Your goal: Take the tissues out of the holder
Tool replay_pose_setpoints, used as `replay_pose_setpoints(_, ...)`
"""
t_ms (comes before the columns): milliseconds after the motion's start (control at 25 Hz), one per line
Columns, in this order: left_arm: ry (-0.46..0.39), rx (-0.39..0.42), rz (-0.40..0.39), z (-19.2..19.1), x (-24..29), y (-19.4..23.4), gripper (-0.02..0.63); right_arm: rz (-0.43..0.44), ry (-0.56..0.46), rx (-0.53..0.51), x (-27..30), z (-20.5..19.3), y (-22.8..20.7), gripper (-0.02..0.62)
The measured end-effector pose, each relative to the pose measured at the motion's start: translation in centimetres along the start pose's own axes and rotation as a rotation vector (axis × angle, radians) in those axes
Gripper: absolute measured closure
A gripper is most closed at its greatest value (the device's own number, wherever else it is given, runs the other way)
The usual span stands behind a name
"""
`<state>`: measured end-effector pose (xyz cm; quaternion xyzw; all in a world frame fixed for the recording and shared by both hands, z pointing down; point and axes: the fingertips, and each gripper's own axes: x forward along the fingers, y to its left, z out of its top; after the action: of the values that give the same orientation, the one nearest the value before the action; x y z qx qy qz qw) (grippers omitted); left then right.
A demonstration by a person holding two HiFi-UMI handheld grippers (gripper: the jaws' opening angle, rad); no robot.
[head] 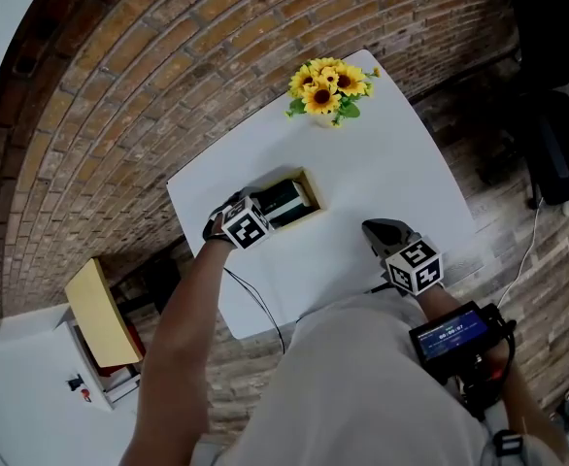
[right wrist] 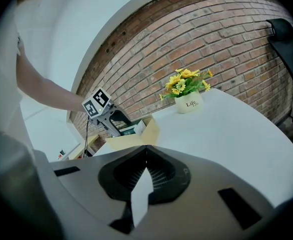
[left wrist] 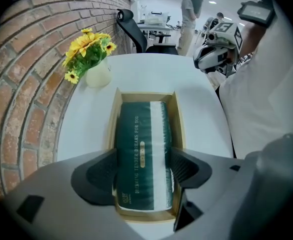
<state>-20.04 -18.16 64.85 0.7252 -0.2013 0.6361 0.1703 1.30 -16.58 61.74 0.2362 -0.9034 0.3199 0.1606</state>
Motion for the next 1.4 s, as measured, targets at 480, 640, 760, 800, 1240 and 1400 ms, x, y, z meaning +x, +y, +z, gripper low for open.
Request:
replay_pose_setpoints(480, 0.045, 0.0, 0.019, -0.2, 0.4, 0.1, 0.296, 0.0, -0.004, -0.001, 0.0, 0.0, -0.2, 0.589)
replay_pose_setpoints(640, 0.038, -0.006, 0.03, -0.1, 0.3, 0.1, 0.307, -0.01, -0.004, -0.001, -0.3, -0.1, -0.3, 0.589)
replay_pose_setpoints(760, 0.02, -0.022, 0.046, -0.1, -0.3, 0.1, 0.308, -0.016, 0.005, -0.003, -0.4, -0.5, -0.2, 0.589)
replay_pose_setpoints(800, 0.01, -0.029, 0.053, 0.0, -0.6, 0.1, 0.31, -0.016, 0.007, -0.005, -0.4, -0.6, -0.1, 0.589)
replay_pose_setpoints(1240, -0.09, -0.037, 0.155, -0.1, -5.0, -0.1, 0.31, -0.02, 0.025, -0.039, 0.2, -0.4, 1.2, 0.589)
replay_pose_setpoints(1400, -0.159, -0.079, 0.201, -0.1, -7.2, -0.1, 0.308, -0.022, 0.037, -0.053, 0.2, -0.6, 1.7, 0.589)
